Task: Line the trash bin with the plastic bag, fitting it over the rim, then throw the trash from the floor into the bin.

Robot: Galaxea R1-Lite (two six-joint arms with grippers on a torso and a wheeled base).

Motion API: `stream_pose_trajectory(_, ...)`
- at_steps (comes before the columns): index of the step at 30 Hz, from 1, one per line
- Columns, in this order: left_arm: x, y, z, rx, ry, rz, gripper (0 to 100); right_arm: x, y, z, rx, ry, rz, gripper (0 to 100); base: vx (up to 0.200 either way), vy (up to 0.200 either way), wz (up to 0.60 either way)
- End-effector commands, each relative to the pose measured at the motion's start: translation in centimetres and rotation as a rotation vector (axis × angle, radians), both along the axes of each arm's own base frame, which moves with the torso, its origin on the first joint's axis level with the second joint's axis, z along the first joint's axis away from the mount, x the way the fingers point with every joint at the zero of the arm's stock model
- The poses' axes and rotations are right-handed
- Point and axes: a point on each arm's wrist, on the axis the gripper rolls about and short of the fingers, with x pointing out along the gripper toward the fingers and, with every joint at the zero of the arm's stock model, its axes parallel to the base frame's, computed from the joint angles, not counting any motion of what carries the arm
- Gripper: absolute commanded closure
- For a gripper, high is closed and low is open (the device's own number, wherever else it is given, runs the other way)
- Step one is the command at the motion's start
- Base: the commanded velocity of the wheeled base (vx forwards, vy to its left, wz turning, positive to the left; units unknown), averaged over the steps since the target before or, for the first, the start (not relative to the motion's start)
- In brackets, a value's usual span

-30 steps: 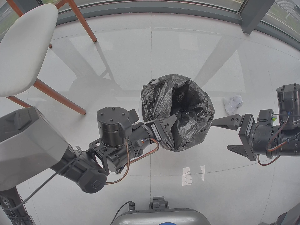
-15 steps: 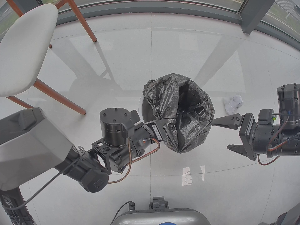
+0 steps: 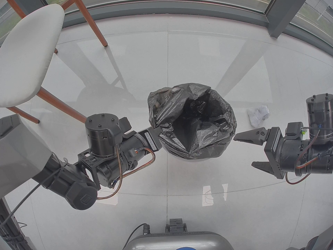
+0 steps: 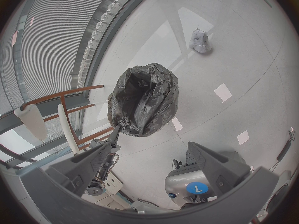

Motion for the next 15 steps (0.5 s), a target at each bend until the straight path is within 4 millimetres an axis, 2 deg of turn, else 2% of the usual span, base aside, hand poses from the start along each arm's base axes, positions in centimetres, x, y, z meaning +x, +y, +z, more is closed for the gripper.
stream_pose_trajectory(1, -0.7, 0.9, 0.4, 0.0, 0.0, 0.011, 100, 0.1, 0.1, -0.1, -0.002, 0.002, 0.0, 0, 0.0, 0.0, 0.0)
stream_pose_trajectory(8, -1.3, 1.3, -0.7, 0.027, 0.037, 0.016, 100, 0.0, 0.0, -0.1, -0.014, -0.005, 0.009, 0, 0.0, 0.0, 0.0)
stream_pose_trajectory(15, -1.1, 2.0, -1.0, 0.046, 0.06, 0.047, 100, -0.1, -0.1, -0.1, -0.019, -0.006, 0.011, 0, 0.0, 0.0, 0.0)
